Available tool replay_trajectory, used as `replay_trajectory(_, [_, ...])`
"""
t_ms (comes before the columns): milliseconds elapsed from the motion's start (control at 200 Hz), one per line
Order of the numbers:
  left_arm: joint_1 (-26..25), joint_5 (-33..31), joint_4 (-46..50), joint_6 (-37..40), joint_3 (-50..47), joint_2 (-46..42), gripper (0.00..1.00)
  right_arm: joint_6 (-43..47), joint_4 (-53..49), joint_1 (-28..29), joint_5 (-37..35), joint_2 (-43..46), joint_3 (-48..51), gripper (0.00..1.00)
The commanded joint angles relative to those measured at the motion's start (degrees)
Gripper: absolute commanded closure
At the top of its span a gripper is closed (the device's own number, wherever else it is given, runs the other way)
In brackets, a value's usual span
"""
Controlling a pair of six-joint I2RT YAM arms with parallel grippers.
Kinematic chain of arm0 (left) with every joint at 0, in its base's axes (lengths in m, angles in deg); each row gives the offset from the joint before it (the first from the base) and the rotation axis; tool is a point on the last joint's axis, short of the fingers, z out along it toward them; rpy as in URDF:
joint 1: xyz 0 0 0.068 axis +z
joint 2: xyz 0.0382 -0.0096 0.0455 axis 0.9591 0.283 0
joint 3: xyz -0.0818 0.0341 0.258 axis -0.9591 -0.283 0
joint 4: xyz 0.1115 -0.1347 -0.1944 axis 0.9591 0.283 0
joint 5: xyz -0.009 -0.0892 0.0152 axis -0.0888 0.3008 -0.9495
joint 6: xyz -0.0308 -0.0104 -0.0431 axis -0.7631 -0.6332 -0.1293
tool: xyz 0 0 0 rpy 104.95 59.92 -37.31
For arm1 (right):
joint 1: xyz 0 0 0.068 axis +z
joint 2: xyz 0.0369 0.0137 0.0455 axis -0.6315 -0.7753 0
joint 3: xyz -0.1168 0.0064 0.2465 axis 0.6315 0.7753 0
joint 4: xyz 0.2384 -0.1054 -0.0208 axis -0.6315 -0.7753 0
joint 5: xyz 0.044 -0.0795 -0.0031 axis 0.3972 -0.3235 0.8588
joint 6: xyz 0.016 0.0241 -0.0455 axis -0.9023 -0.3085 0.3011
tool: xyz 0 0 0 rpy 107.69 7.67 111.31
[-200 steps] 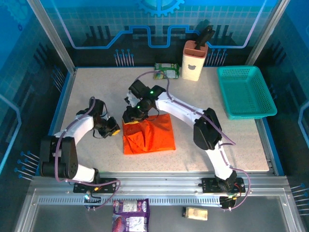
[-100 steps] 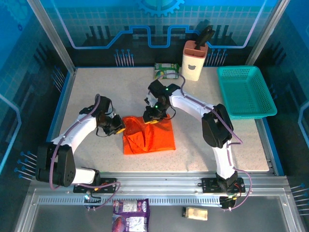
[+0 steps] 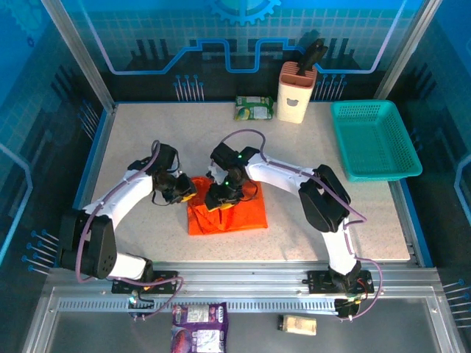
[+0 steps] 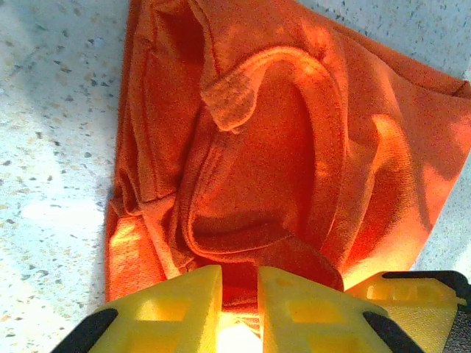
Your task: Fold the inside-out t-shirt
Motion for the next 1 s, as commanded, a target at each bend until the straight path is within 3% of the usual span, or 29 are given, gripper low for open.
replay_trajectory(0, [2.42,-1.16,2.97,1.65,0.65,-2.8,0.79,-1.26,3.41,1.05,3.72,-2.43,-2.21,0.48])
replay_trajectory(310, [12.44,0.83,7.49,6.55,0.3,-7.81,0.79,3.07,4.48,11.14,18.75,-4.41,-11.79,0.53])
replay_trajectory(450, [12.37,2.67,9.18,7.47,0.71,-8.89,0.79,3.94,3.51,9.97,16.26,-3.07,-11.22,0.53])
replay_trajectory(560, [9.78,4.76,7.9,5.86,-0.34,-9.63,0.79,2.46,4.19,5.63,12.42,-0.47,-6.76,0.53])
replay_trajectory(750, [-0.02,2.3,7.98,3.04,-1.76,-8.17,0.76,-0.09,2.96,-2.33,3.47,3.49,0.48,0.53])
replay_trajectory(891, [-2.93,-0.86,9.66,2.94,-3.58,-5.84,0.75,-0.95,4.3,-6.89,0.6,6.0,5.26,0.53])
replay_trajectory(996, [-4.2,0.98,8.61,3.16,-5.79,-4.24,0.73,-1.0,4.35,-9.21,-0.33,6.39,6.2,0.54])
